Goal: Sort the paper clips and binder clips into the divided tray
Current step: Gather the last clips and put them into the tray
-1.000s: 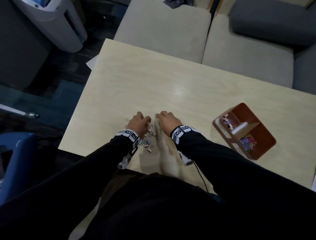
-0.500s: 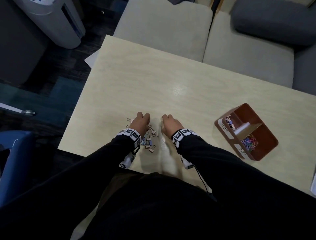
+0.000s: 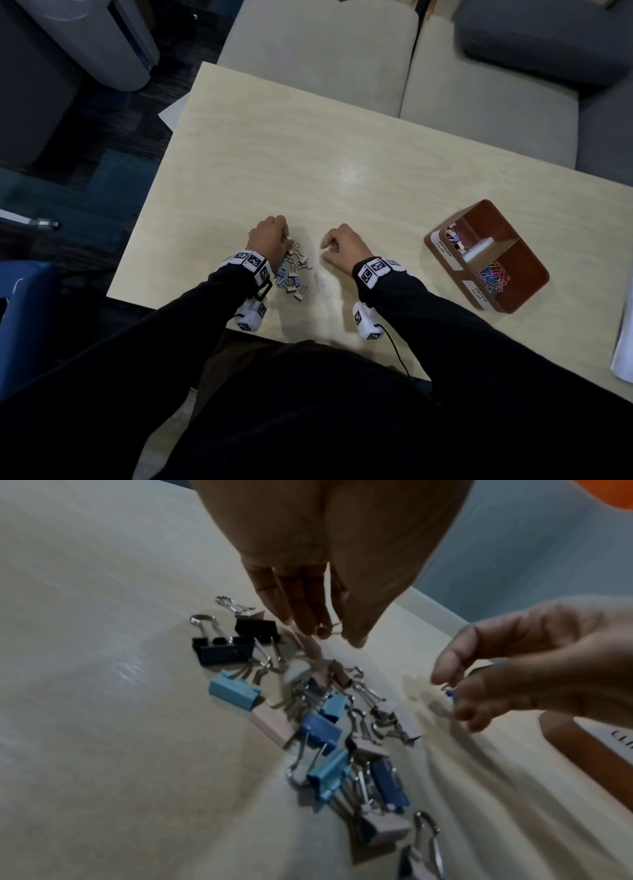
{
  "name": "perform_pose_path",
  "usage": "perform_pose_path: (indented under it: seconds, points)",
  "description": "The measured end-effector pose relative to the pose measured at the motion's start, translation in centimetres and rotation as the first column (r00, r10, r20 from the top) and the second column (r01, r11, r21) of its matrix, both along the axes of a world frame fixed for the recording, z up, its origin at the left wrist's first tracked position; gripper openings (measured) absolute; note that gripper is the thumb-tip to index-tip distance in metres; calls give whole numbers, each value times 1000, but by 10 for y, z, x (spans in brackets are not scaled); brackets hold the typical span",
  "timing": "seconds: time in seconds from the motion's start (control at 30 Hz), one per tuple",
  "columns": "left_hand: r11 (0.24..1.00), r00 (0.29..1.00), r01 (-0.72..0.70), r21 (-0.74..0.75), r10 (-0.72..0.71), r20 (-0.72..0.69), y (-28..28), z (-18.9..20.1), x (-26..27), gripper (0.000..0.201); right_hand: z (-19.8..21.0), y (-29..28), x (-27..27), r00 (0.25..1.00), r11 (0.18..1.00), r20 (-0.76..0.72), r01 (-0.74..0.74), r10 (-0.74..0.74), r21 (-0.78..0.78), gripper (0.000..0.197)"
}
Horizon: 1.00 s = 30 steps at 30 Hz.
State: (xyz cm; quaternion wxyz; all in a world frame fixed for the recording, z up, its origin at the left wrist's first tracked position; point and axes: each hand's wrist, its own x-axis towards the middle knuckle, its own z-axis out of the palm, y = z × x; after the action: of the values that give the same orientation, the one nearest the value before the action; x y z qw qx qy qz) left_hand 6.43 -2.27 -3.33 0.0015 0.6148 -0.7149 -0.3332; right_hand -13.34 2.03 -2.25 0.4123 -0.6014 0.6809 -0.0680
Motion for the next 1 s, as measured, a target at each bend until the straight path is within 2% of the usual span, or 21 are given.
perform_pose_path:
  seconds: [0.1, 0.2, 0.33, 0.43, 0.53, 0.67, 0.8, 1.0]
  points:
    - [995, 991, -70, 70, 77, -106, 2, 7, 1, 19, -1, 4, 16, 975, 978, -79, -206, 208, 28, 36]
    - [992, 981, -76, 105, 94, -172, 4, 12, 6, 18, -3, 7, 30, 919, 936, -194, -351, 343, -10, 43]
    - [973, 964, -151, 171, 184, -192, 1, 16, 10, 22, -2, 7, 43, 860, 898, -290, -440, 419, -6, 43]
    - [989, 984, -106, 108, 120, -130, 2, 12, 10, 20, -3, 6, 52, 829, 879, -331, -476, 451, 5, 38]
    - [995, 999, -7, 100, 12, -49, 9, 8, 5, 14, -3, 5, 57, 823, 876, -334, -483, 459, 14, 33]
    - [991, 990, 129, 44, -131, 47, 18, -2, 2, 31, -2, 2, 55, 868, 913, -293, -406, 400, 41, 34]
    - [990, 984, 134, 46, -139, 109, 19, -5, 0, 27, -4, 4, 51, 886, 926, -273, -374, 374, 58, 30]
    - [991, 989, 128, 42, -131, 72, 17, -2, -1, 16, 4, 6, 35, 955, 968, -161, -253, 251, 9, 19]
